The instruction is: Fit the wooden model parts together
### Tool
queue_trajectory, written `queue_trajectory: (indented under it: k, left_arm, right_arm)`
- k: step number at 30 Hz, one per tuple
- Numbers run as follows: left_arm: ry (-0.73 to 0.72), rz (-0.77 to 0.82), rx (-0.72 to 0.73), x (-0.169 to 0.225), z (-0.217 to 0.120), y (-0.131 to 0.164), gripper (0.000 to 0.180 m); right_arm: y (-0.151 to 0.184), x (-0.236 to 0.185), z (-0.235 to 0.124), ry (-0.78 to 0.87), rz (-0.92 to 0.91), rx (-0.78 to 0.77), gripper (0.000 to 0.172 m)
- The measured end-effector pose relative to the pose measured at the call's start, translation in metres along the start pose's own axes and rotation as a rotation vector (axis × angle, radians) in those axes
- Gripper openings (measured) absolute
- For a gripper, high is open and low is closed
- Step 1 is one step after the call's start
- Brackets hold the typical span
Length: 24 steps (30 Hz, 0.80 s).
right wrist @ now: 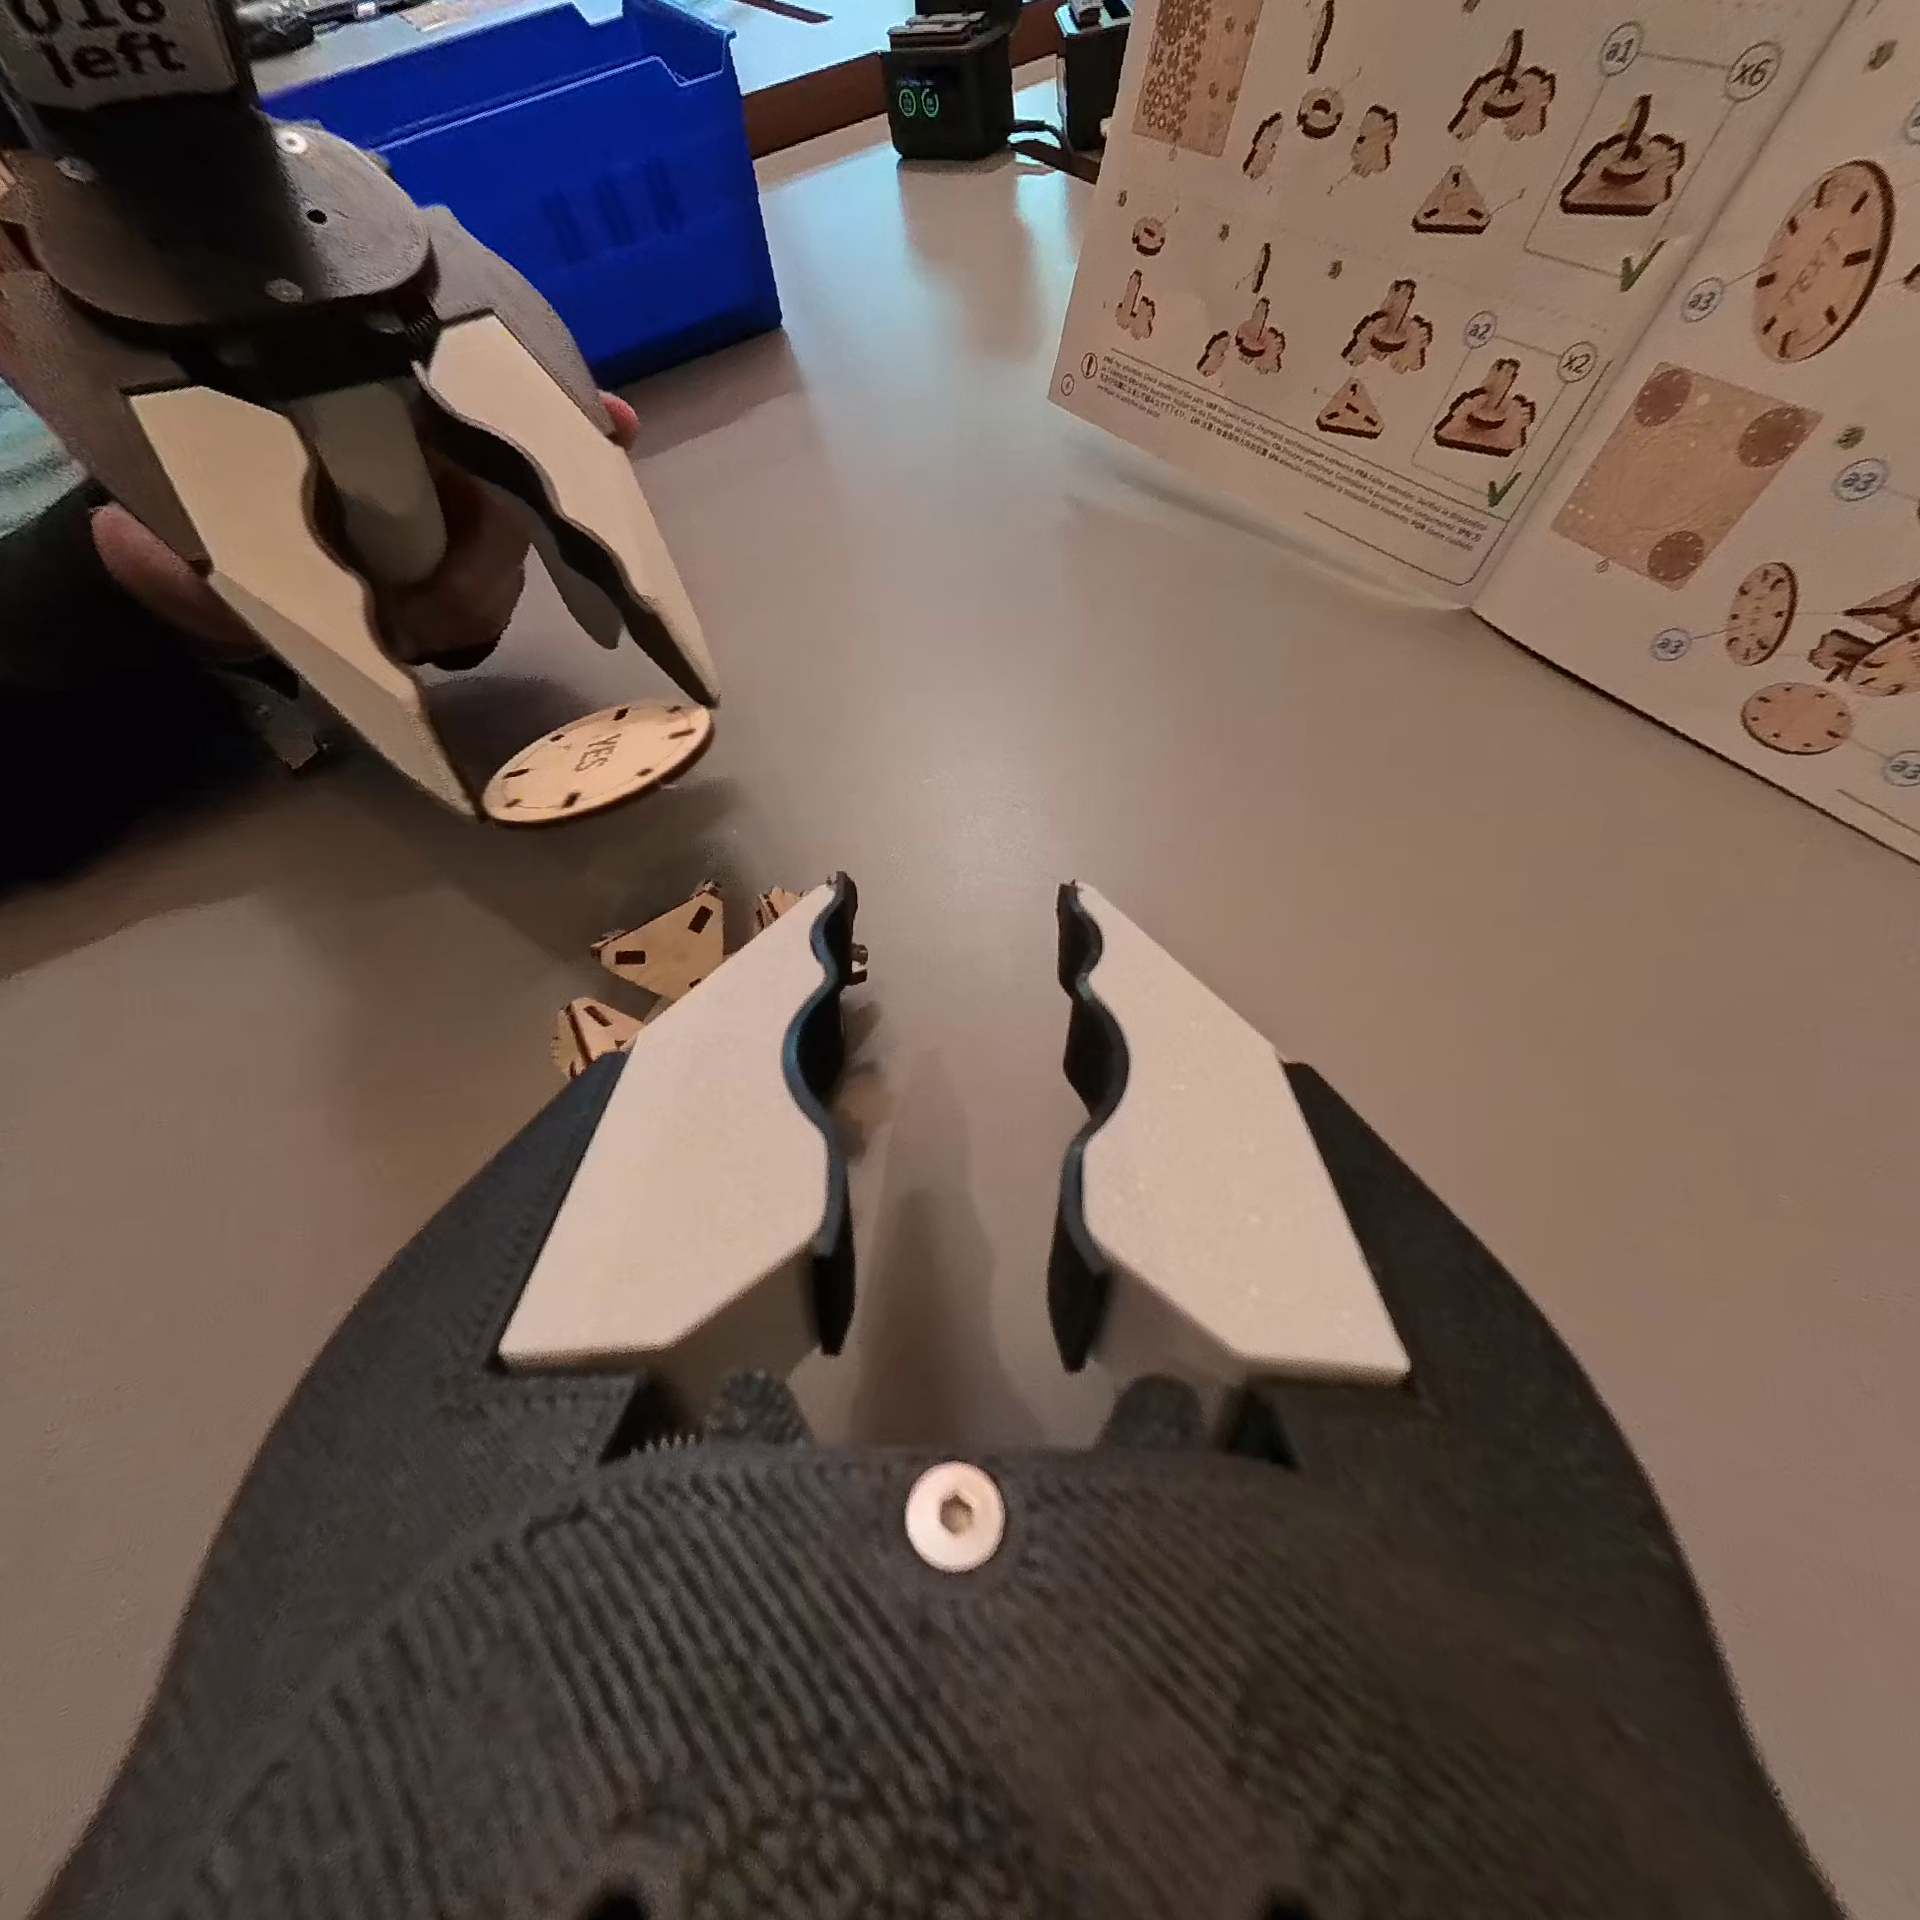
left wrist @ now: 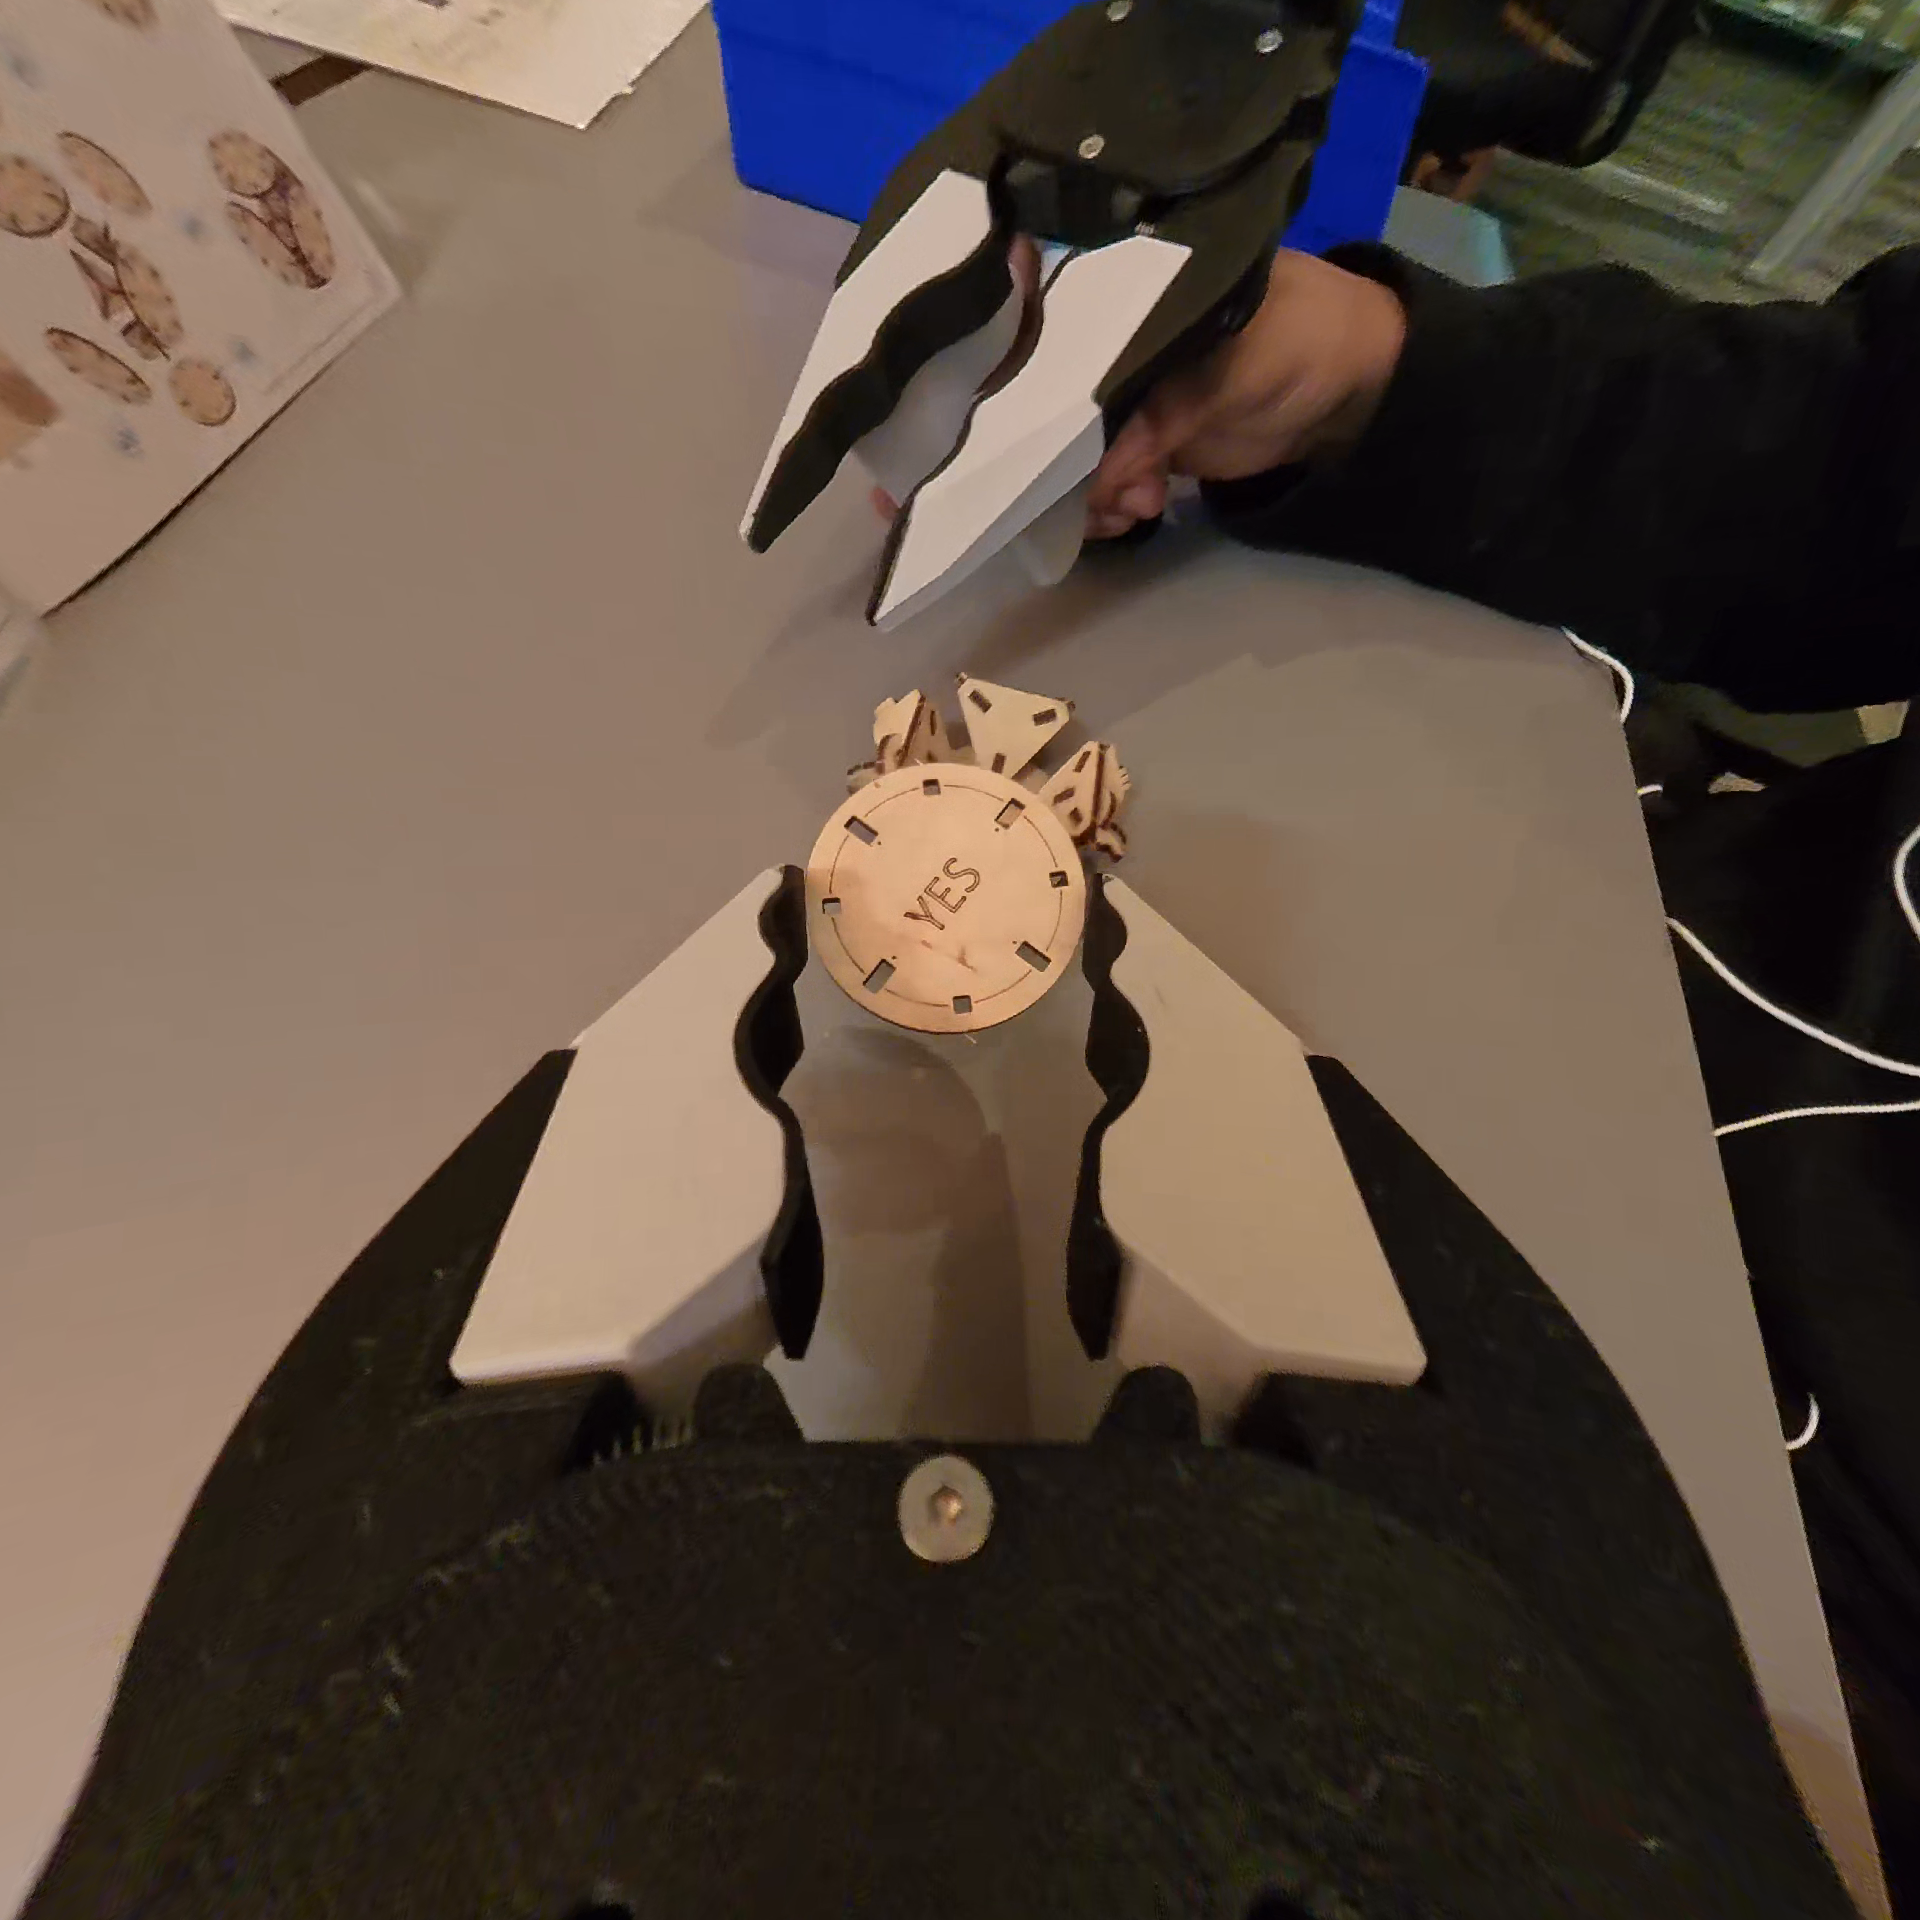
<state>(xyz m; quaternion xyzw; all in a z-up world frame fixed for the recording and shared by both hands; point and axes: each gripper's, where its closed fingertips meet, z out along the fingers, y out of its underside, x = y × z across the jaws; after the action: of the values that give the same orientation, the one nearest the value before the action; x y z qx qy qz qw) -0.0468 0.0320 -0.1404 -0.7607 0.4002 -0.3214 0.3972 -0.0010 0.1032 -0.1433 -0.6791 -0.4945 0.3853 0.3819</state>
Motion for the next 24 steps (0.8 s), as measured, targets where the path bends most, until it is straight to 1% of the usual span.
queue_trajectory:
  k: [2, 6, 9, 11, 15, 17, 21, 24]
  left_arm:
    - [-0.002, -0.039, -0.006, -0.004, 0.001, 0.003, 0.052]
    - [0.040, -0.122, -0.001, -0.004, 0.002, 0.005, 0.052]
    - [0.003, -0.144, 0.009, -0.011, 0.001, 0.004, 0.052]
    - [-0.006, -0.240, 0.056, -0.017, 0.001, 0.000, 0.052]
    - [0.175, -0.506, 0.236, -0.008, 0.009, -0.018, 0.052]
    - [0.213, -0.631, 0.255, -0.011, 0.015, -0.016, 0.051]
    - [0.195, -0.723, 0.299, -0.023, 0.012, -0.016, 0.051]
    - [0.201, -0.784, 0.276, -0.024, 0.016, -0.011, 0.051]
  right_arm:
    - [0.001, 0.000, 0.001, 0.000, -0.004, -0.006, 0.038]
    - [0.002, -0.001, 0.002, -0.002, -0.005, -0.013, 0.038]
    - [0.002, 0.000, 0.002, -0.002, -0.001, -0.013, 0.038]
    - [0.002, 0.000, 0.002, -0.002, 0.005, -0.016, 0.038]
    - [0.004, 0.000, 0.004, -0.020, 0.018, -0.034, 0.039]
    - [0.005, -0.002, 0.005, -0.024, 0.011, -0.041, 0.036]
    - [0.007, -0.003, 0.006, -0.018, -0.013, -0.054, 0.031]
    - [0.008, -0.004, 0.007, -0.018, -0.017, -0.063, 0.031]
